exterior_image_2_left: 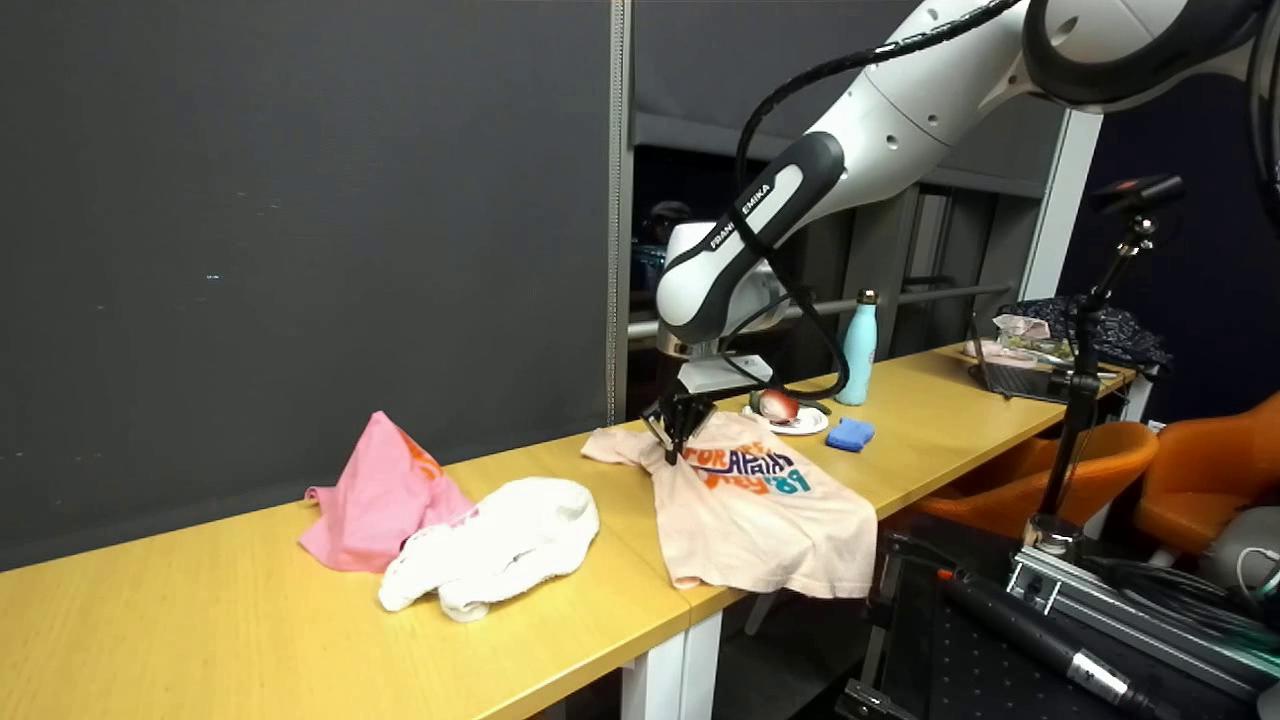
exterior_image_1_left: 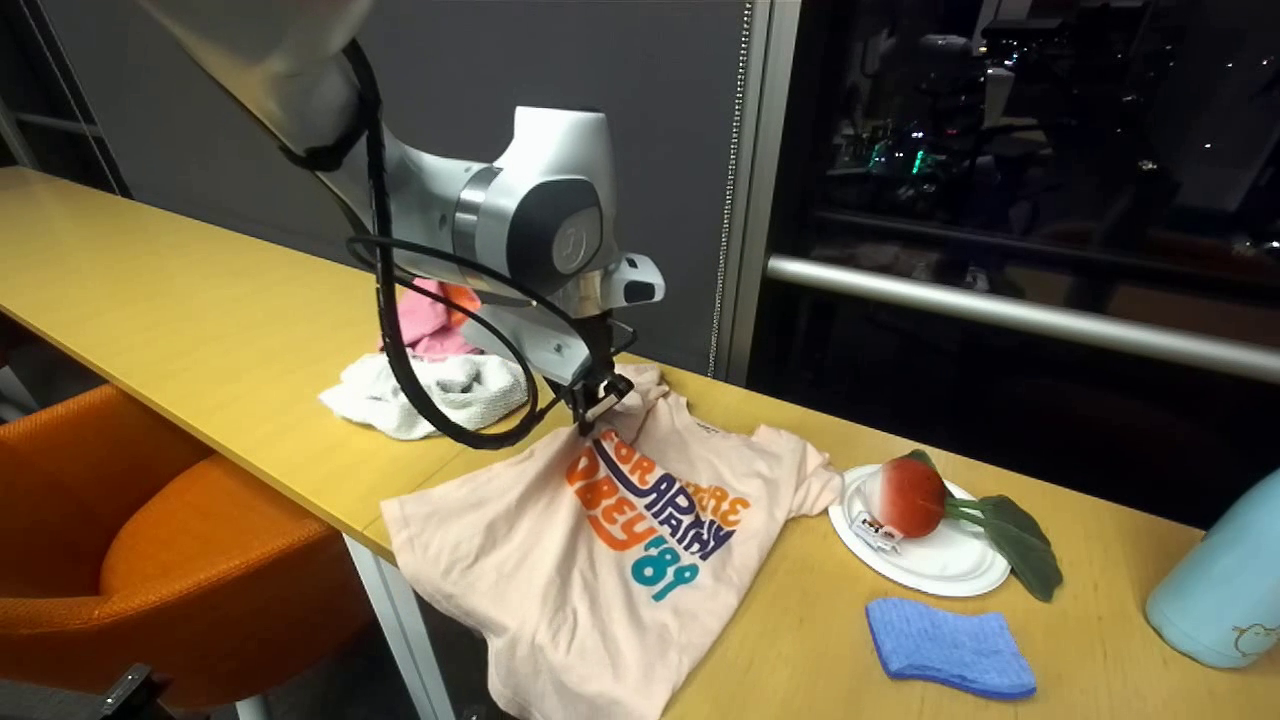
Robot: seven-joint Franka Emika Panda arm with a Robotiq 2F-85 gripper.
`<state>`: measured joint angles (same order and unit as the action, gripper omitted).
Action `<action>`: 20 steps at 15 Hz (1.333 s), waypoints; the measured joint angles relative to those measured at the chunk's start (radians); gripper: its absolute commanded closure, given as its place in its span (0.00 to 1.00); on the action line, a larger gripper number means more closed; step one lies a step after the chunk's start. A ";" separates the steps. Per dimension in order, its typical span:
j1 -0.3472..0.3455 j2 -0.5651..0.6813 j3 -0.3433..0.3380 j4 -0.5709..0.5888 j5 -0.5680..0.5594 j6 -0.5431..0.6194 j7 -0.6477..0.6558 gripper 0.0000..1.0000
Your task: Fold the light pink shirt on the right and then move it to the left
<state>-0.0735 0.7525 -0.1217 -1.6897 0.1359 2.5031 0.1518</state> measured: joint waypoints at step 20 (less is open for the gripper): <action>-0.022 -0.221 -0.171 -0.382 -0.207 -0.028 0.057 0.88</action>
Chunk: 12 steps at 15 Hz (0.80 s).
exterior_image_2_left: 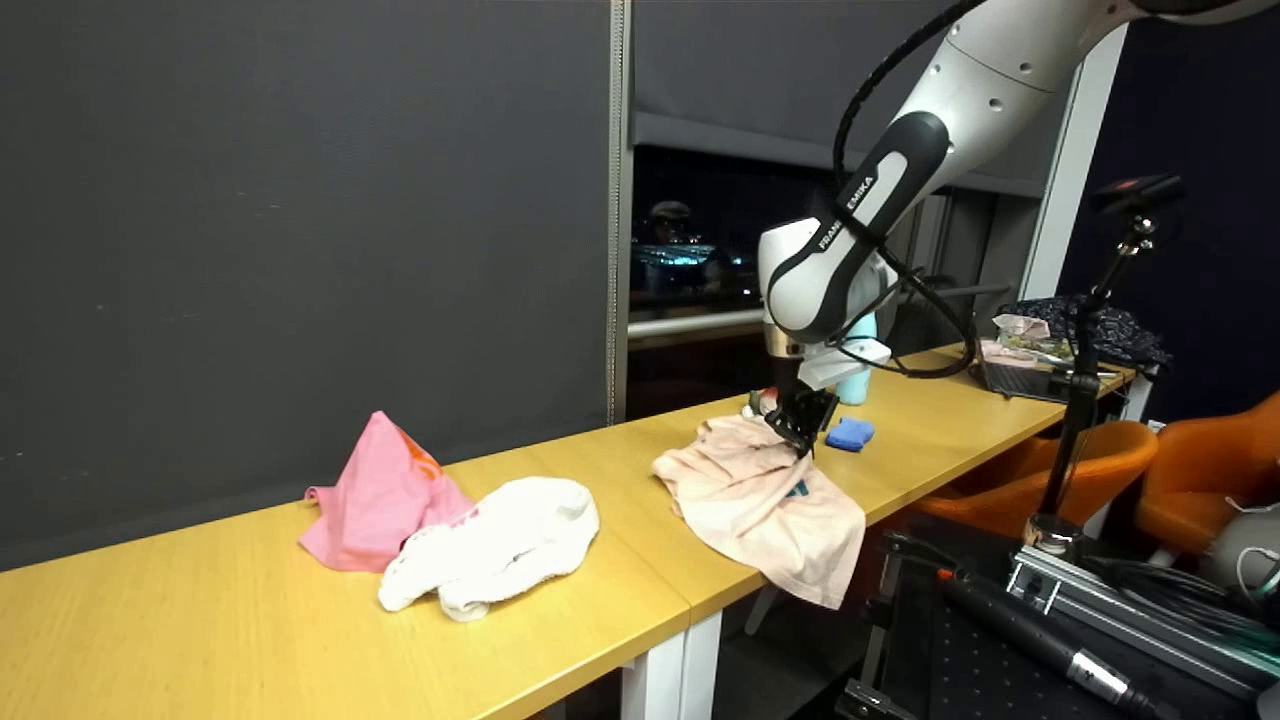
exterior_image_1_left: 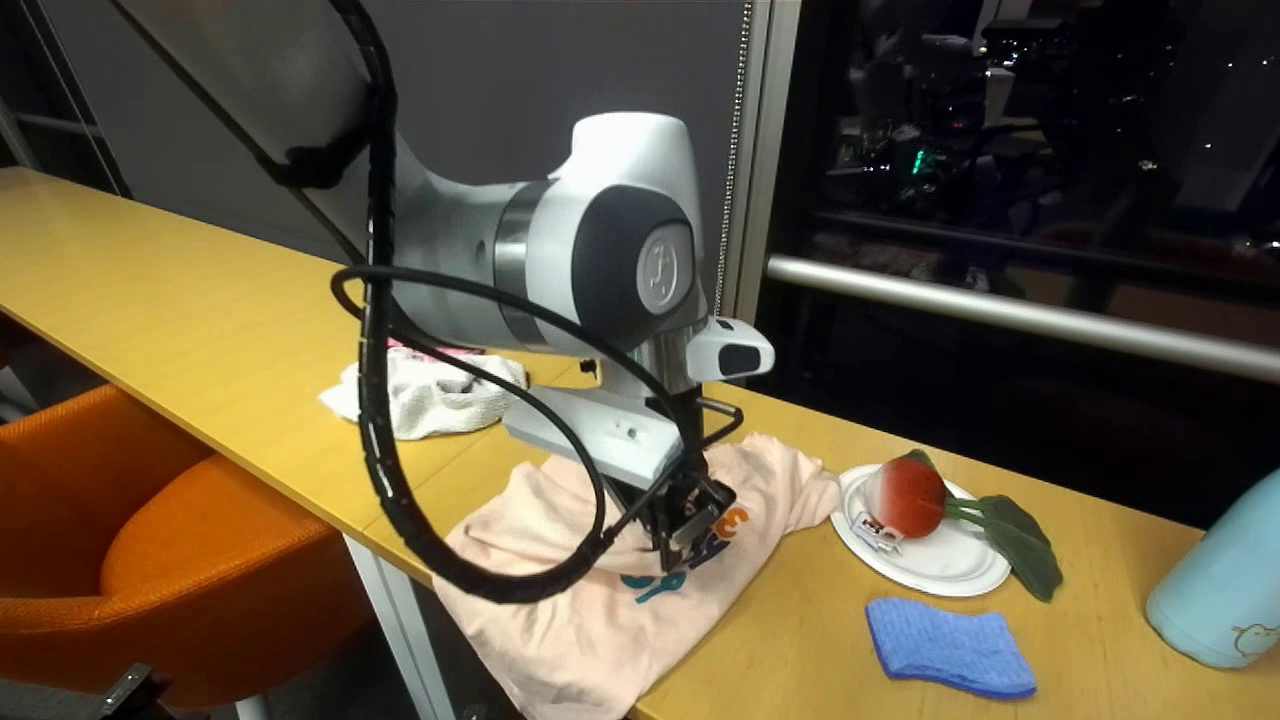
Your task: Fold the light pink shirt on the right and then move it to the left
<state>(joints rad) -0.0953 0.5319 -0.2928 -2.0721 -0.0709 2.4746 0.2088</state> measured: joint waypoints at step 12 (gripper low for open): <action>-0.046 0.015 -0.026 -0.009 0.001 0.019 0.105 0.00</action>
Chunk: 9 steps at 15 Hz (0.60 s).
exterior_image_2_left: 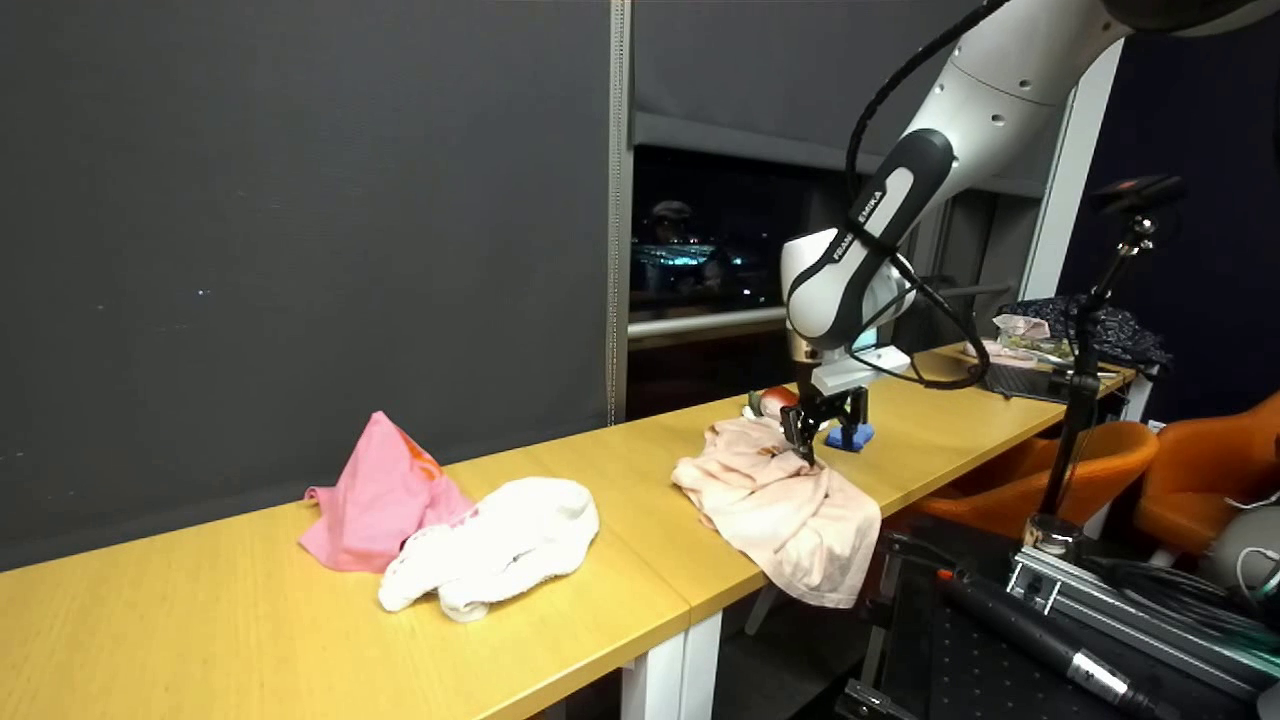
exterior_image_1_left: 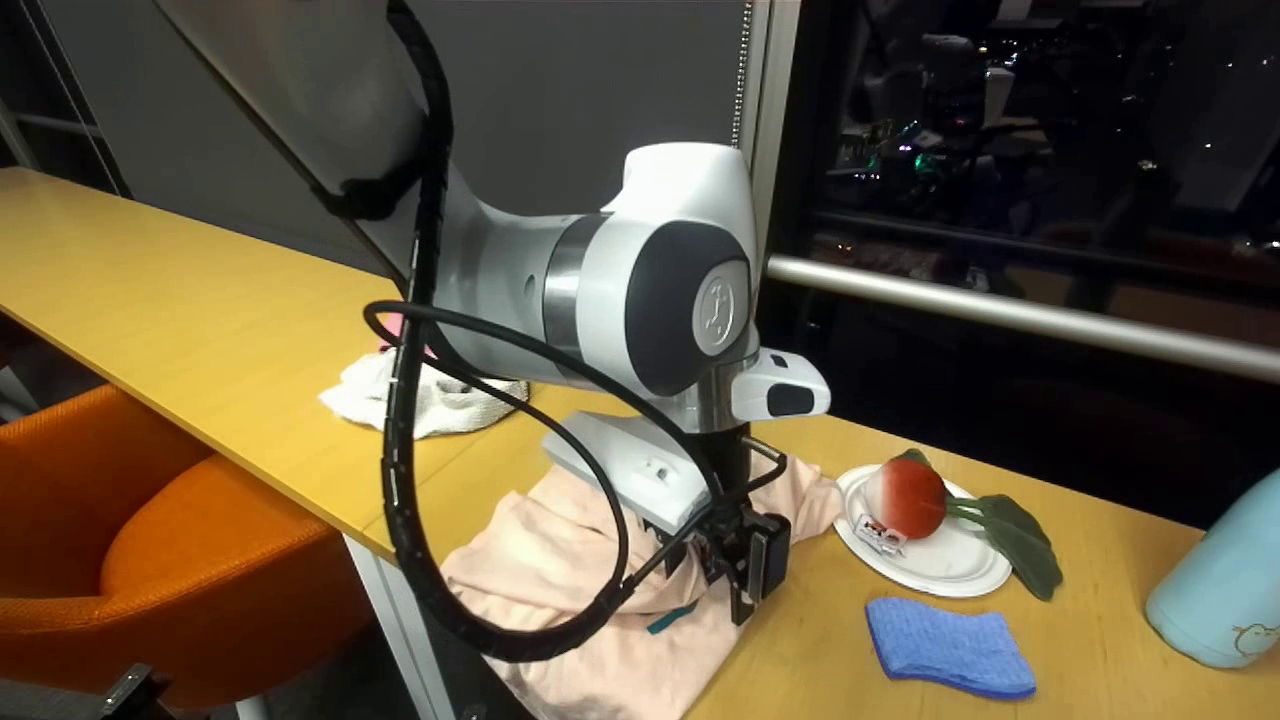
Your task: Fold the light pink shirt on the right and then move it to the left
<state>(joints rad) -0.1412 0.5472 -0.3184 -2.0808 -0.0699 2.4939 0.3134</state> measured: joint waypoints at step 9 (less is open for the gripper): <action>-0.049 0.003 -0.016 0.102 0.054 0.061 0.038 0.00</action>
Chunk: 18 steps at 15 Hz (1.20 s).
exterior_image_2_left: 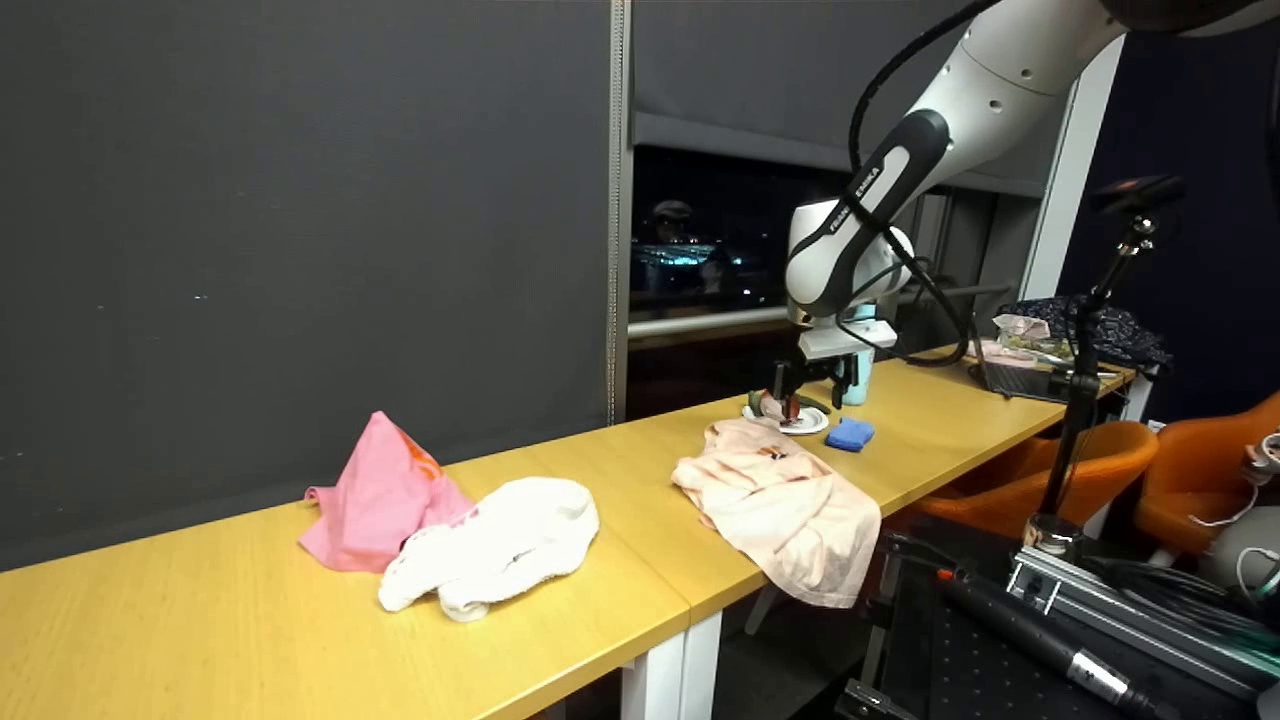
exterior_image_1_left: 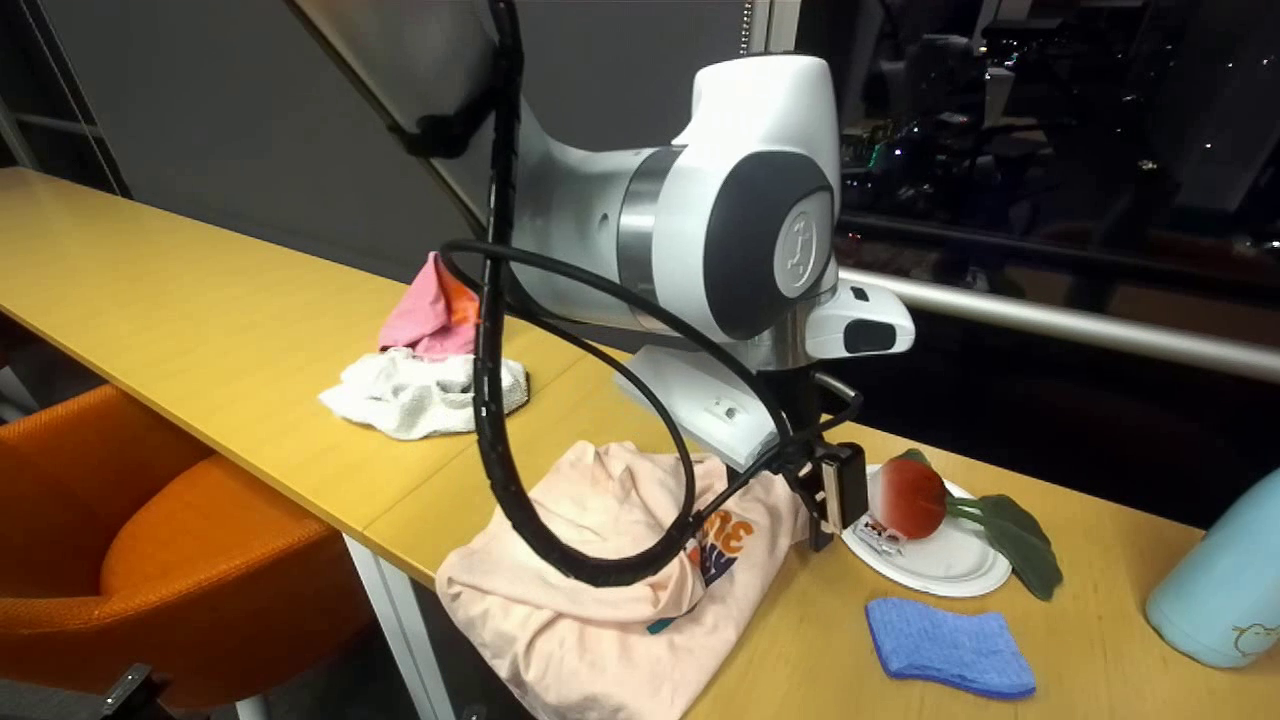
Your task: Fold the light pink shirt on the right and then move it to the left
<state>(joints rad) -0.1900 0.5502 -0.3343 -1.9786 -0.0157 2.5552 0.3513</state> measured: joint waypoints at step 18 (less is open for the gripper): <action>-0.043 0.431 0.020 0.451 0.143 0.175 0.092 0.66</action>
<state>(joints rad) -0.2326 0.9814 -0.3142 -1.5272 0.1274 2.7299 0.4435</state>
